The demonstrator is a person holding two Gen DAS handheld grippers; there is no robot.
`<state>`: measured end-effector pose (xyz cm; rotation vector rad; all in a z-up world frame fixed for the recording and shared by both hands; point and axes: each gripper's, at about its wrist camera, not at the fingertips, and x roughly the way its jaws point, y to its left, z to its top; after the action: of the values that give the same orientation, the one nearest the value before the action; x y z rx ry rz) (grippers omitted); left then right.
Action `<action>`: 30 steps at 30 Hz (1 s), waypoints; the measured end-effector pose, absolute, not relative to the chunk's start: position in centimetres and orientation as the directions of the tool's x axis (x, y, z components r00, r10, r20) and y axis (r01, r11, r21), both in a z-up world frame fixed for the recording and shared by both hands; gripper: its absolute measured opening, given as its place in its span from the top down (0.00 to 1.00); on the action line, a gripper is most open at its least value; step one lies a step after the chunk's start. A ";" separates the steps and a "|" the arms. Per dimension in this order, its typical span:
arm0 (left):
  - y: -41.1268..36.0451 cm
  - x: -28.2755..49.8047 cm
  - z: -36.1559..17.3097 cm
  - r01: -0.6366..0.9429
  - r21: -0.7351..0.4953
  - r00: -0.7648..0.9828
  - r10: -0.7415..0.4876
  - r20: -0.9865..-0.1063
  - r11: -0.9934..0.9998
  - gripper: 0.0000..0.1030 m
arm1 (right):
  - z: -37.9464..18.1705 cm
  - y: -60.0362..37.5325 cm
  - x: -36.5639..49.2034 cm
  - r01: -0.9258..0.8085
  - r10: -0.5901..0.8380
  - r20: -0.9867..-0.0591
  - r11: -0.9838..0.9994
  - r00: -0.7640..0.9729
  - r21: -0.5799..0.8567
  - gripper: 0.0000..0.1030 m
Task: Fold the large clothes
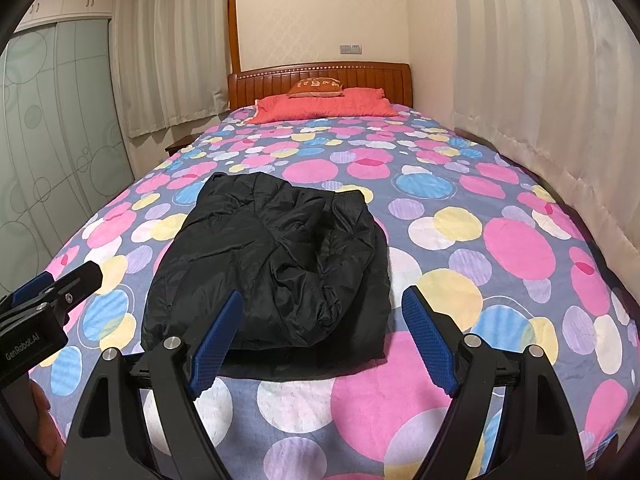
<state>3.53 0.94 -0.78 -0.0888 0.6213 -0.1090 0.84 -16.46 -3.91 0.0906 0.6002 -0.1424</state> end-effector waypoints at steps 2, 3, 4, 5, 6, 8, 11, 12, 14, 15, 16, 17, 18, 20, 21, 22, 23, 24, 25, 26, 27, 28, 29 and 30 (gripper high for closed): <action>1.0 3.5 -0.8 0.077 -0.118 0.808 -0.131 -0.574 0.990 0.02 | -3.9 -16.4 0.8 0.161 -0.107 -0.568 0.986 0.816 0.044 0.22; 1.0 3.5 -0.8 0.079 -0.118 0.807 -0.133 -0.575 0.990 0.02 | -3.9 -16.4 0.8 0.161 -0.107 -0.568 0.986 0.816 0.044 0.22; 1.0 3.5 -0.8 0.079 -0.118 0.807 -0.133 -0.575 0.990 0.02 | -3.9 -16.3 0.9 0.160 -0.107 -0.568 0.986 0.816 0.044 0.22; 1.0 3.6 -0.8 0.077 -0.117 0.807 -0.131 -0.576 0.990 0.02 | -3.9 -16.3 0.9 0.160 -0.107 -0.569 0.986 0.815 0.045 0.22; 1.0 3.5 -0.8 0.077 -0.116 0.807 -0.130 -0.577 0.990 0.02 | -3.9 -16.3 0.8 0.160 -0.106 -0.569 0.986 0.816 0.045 0.22; 1.0 3.5 -0.8 0.076 -0.114 0.809 -0.128 -0.574 0.991 0.02 | -3.9 -16.4 0.8 0.160 -0.107 -0.568 0.986 0.816 0.045 0.22; 0.9 3.5 -0.9 0.069 -0.101 0.810 -0.115 -0.575 0.992 0.02 | -4.0 -16.3 0.8 0.159 -0.104 -0.568 0.986 0.816 0.047 0.22; 0.9 3.5 -1.0 0.068 -0.099 0.811 -0.113 -0.574 0.993 0.02 | -4.0 -16.3 0.8 0.159 -0.105 -0.569 0.986 0.816 0.047 0.22; 0.8 3.5 -1.0 0.064 -0.096 0.814 -0.107 -0.571 0.993 0.02 | -4.1 -16.0 0.9 0.156 -0.102 -0.570 0.987 0.815 0.047 0.22; 0.8 3.5 -1.0 0.063 -0.096 0.815 -0.107 -0.570 0.993 0.02 | -4.2 -16.1 0.9 0.155 -0.100 -0.570 0.987 0.815 0.048 0.22; 0.8 3.5 -1.1 0.063 -0.098 0.816 -0.108 -0.568 0.993 0.02 | -4.2 -16.0 0.9 0.154 -0.099 -0.571 0.987 0.815 0.048 0.22; 0.8 3.5 -1.1 0.063 -0.099 0.816 -0.108 -0.567 0.993 0.02 | -4.3 -15.8 0.9 0.153 -0.098 -0.571 0.987 0.815 0.049 0.22; 0.8 3.5 -1.1 0.064 -0.102 0.816 -0.111 -0.567 0.993 0.02 | -4.3 -15.8 1.0 0.153 -0.098 -0.571 0.987 0.815 0.050 0.22; 0.8 3.4 -1.1 0.073 -0.104 0.816 -0.120 -0.566 0.992 0.02 | -4.3 -15.9 0.9 0.155 -0.099 -0.571 0.987 0.815 0.050 0.22; 0.7 3.4 -1.2 0.076 -0.101 0.816 -0.121 -0.565 0.992 0.02 | -4.3 -15.9 0.9 0.155 -0.098 -0.572 0.987 0.814 0.051 0.22; 0.7 3.5 -1.1 0.079 -0.100 0.817 -0.122 -0.563 0.992 0.02 | -4.3 -15.9 0.9 0.154 -0.098 -0.572 0.987 0.814 0.051 0.22; 0.7 3.5 -1.1 0.084 -0.103 0.818 -0.127 -0.560 0.991 0.02 | -4.4 -15.9 1.0 0.155 -0.097 -0.573 0.987 0.814 0.052 0.22; 0.7 3.5 -1.0 0.083 -0.103 0.819 -0.126 -0.559 0.991 0.02 | -4.5 -15.7 1.0 0.155 -0.097 -0.575 0.987 0.813 0.052 0.22; 0.7 3.6 -1.1 0.080 -0.102 0.819 -0.124 -0.560 0.992 0.02 | -4.5 -15.8 1.0 0.154 -0.096 -0.576 0.987 0.812 0.053 0.22; 0.6 3.7 -1.1 0.080 -0.103 0.817 -0.124 -0.563 0.991 0.02 | -4.6 -15.7 1.0 0.154 -0.095 -0.577 0.987 0.811 0.054 0.22; 0.6 3.8 -1.1 0.086 -0.105 0.814 -0.131 -0.566 0.991 0.02 | -4.7 -15.7 0.9 0.153 -0.094 -0.578 0.987 0.811 0.055 0.22; 0.6 3.9 -1.2 0.090 -0.107 0.812 -0.135 -0.567 0.990 0.02 | -4.7 -15.6 0.9 0.153 -0.093 -0.579 0.987 0.810 0.055 0.22; 0.4 3.9 -1.2 0.094 -0.108 0.811 -0.139 -0.569 0.990 0.02 | -4.8 -15.4 0.9 0.153 -0.092 -0.581 0.987 0.809 0.056 0.22; 0.4 4.0 -1.3 0.098 -0.108 0.808 -0.142 -0.571 0.989 0.02 | -4.9 -15.5 1.0 0.152 -0.091 -0.582 0.987 0.808 0.057 0.22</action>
<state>3.96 0.35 -1.32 -0.0748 0.6166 -0.1285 0.97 -15.54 -4.87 0.1027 0.6167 -0.1301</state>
